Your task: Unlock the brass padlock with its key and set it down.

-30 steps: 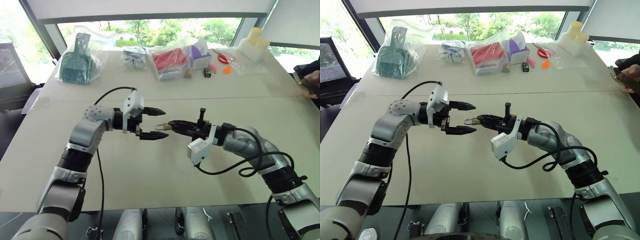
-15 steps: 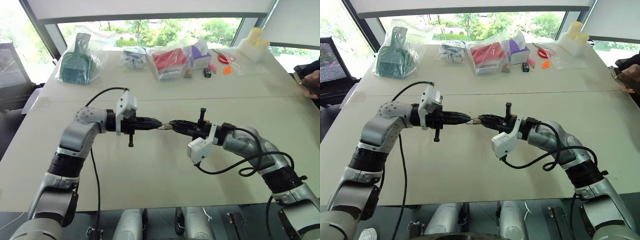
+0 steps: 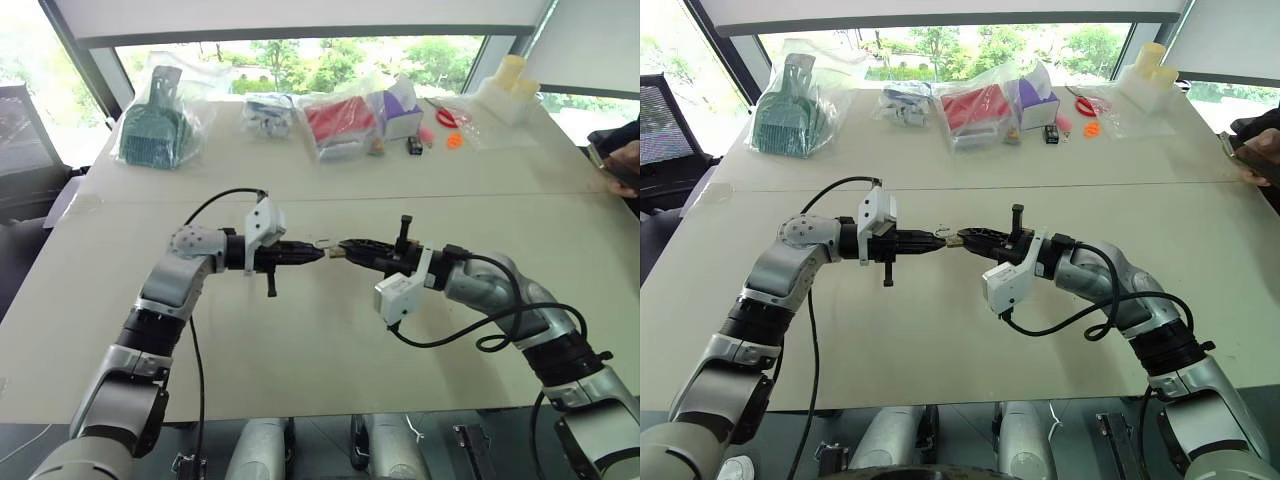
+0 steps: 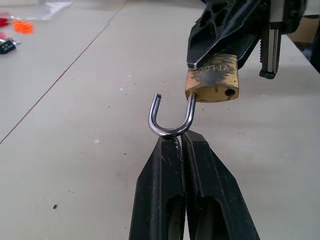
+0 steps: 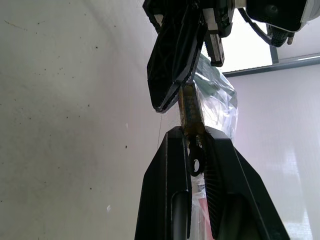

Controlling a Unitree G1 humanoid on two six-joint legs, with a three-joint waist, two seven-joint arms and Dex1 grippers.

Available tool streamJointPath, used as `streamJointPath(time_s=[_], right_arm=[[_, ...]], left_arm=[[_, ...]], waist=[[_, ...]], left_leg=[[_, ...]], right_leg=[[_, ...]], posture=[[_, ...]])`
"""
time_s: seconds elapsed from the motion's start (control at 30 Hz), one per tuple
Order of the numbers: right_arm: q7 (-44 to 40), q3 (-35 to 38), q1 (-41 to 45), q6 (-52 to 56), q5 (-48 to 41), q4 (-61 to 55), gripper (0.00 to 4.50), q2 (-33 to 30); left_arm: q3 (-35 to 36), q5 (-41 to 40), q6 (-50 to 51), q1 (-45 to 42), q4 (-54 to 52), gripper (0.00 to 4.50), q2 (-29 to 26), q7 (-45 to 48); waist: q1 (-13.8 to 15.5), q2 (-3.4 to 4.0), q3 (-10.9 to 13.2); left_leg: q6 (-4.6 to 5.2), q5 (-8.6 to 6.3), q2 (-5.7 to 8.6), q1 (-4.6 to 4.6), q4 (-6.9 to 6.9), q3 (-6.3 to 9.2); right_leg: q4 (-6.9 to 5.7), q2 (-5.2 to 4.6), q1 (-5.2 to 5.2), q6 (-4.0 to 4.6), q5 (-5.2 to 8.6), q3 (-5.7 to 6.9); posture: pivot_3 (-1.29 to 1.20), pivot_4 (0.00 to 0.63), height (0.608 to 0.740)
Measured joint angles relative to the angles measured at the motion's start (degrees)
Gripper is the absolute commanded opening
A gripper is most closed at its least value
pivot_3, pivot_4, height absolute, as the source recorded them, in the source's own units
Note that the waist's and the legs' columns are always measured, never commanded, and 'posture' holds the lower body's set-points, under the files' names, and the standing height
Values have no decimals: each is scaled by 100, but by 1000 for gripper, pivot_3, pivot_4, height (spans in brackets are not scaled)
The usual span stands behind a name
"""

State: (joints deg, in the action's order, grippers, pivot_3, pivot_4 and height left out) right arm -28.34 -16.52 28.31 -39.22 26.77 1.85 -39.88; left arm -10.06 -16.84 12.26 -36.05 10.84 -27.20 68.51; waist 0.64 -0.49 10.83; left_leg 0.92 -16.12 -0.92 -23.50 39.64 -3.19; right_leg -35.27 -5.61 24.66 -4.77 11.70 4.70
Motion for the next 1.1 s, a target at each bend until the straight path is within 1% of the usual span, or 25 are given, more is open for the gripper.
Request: streamJointPath(time_s=[0.1, 0.27, 0.37, 0.53, 0.67, 0.77, 0.83, 0.97, 1.03, 1.1], right_arm=[[-28, 0, -7, 16, 1, 0, 0, 0], [-27, -22, -152, 175, 188, 81, 0, 9], [208, -81, -169, 402, 639, 393, 0, 150], [589, -295, -151, 576, 1155, 775, 0, 435], [591, -460, -104, 706, 1342, 894, 1790, 506], [480, -509, -95, 799, 1320, 941, 3380, 496], [325, -472, -86, 816, 1168, 764, 4447, 391], [-319, -299, -257, 1027, 605, 382, 4447, -52], [-877, -47, -520, 1591, -75, 97, 4447, -180], [-1479, 257, -742, 2461, -887, -254, 4447, -217]], left_arm=[[0, 7, -19, 3, 4, 86, -35, 11], [24, 26, -15, 308, -42, 86, -418, 42], [26, 63, -14, 728, -238, 86, -592, 4], [12, 163, -22, 1162, -624, 86, -656, -132], [1, 251, -37, 1334, -926, 0, -645, -306], [-3, 278, -36, 1391, -941, 0, -643, -407], [-3, 280, -36, 1392, -993, 0, -642, -445], [-6, 359, -136, 1402, -1038, 0, -680, -447], [-4, 370, -148, 1400, -1050, 0, -693, -446], [-2, 369, -153, 1392, -1054, 0, -699, -445]], waist=[[0, 0, 0], [-4, 1, 0], [-9, 1, 0], [5, 2, 1], [-2, 3, 0], [-3, 4, 0], [5, 3, 0], [19, 3, -1], [16, 3, -1], [9, 3, 0]], left_leg=[[0, 0, 0, 0, 0, 0], [0, 0, -1, 1, -1, 0], [0, 0, -2, 2, -1, -1], [0, 0, -2, 2, -1, 0], [0, 0, -2, 2, -1, 0], [0, 0, -2, 3, -1, -1], [0, 0, -2, 4, -1, 0], [0, 0, -3, 4, -1, 2], [1, 0, -6, 4, -1, 2], [1, -1, -10, 6, -1, 2]], right_leg=[[0, 0, 0, 0, 0, 0], [0, 0, 0, 0, 0, 0], [-2, 0, 0, 2, 1, -1], [-1, -2, 0, 17, 9, -2], [-2, -1, 0, 14, 8, -2], [-4, -1, 0, 9, 5, -2], [-4, -1, -1, 4, 2, -2], [3, -3, -6, 4, 2, -1], [4, -4, -7, 4, 2, -1], [2, -4, -7, 3, 1, -1]], posture=[[0, 150, 740], [0, 150, 740], [0, 150, 740], [0, 150, 740], [0, 150, 740], [0, 150, 740], [0, 150, 740], [0, 150, 740], [0, 150, 740], [0, 150, 740]])
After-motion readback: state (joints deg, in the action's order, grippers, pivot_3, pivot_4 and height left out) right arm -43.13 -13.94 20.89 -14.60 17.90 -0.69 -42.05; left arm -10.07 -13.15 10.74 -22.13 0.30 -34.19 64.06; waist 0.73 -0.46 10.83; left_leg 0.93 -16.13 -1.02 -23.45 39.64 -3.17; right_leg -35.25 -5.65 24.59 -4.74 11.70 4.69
